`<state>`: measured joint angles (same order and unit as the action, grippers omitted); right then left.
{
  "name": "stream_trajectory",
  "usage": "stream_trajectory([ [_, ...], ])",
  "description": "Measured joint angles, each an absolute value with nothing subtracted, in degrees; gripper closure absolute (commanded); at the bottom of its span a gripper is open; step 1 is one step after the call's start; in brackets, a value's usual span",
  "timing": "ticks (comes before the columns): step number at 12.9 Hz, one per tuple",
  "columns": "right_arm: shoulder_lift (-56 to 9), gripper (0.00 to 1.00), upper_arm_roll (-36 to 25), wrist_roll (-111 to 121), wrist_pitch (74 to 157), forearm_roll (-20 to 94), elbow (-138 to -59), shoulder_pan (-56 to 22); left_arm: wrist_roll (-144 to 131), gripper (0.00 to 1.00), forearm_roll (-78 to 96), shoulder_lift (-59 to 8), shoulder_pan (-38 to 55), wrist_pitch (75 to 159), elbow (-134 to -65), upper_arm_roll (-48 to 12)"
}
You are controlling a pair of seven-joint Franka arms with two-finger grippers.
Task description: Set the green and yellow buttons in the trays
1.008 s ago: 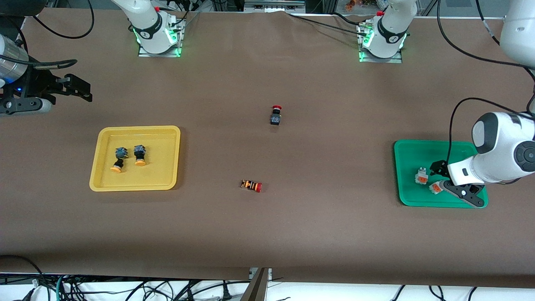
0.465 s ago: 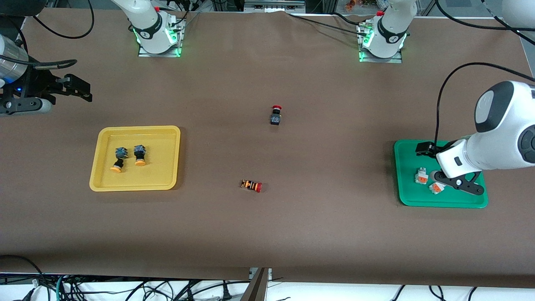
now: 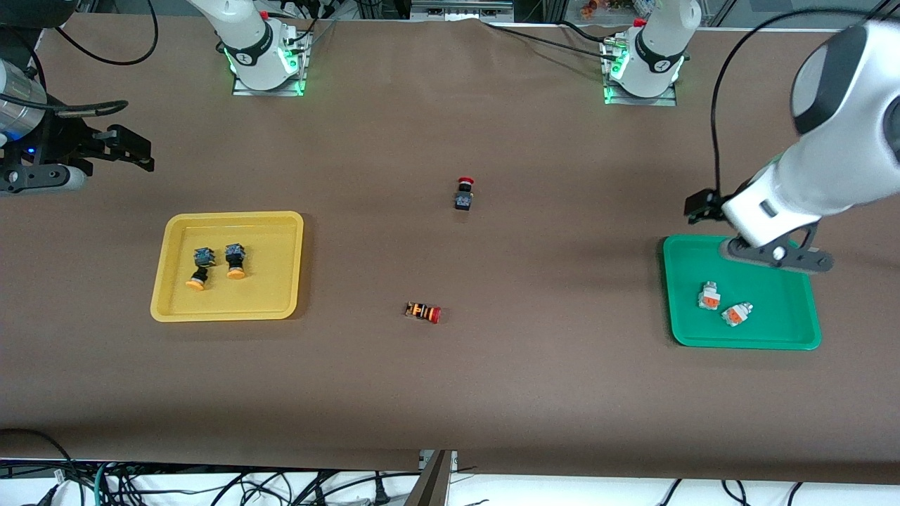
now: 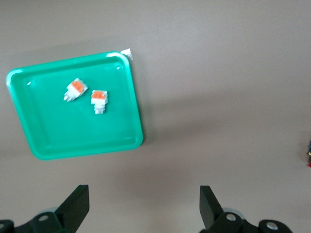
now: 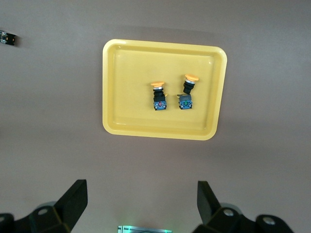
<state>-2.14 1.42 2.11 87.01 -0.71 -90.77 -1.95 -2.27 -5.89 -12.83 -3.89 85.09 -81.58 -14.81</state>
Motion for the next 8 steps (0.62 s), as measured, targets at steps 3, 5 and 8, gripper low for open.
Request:
stream_trajectory([
  [3, -2.2, 0.0, 1.4, 2.1, 87.0, -0.7, -90.7, -1.9, -6.0, 0.0, -5.1, -4.0, 0.1, 86.7, -88.3, -10.0],
  [5, -2.2, 0.0, 1.4, 2.1, 87.0, -0.7, -90.7, -1.9, -6.8, 0.0, -2.2, 0.9, 2.5, 91.0, -93.1, -6.3],
  [8, -2.2, 0.0, 1.4, 2.1, 87.0, -0.7, -90.7, -1.9, -6.7, 0.0, 0.8, 3.8, 3.7, 92.7, -97.7, -2.6],
])
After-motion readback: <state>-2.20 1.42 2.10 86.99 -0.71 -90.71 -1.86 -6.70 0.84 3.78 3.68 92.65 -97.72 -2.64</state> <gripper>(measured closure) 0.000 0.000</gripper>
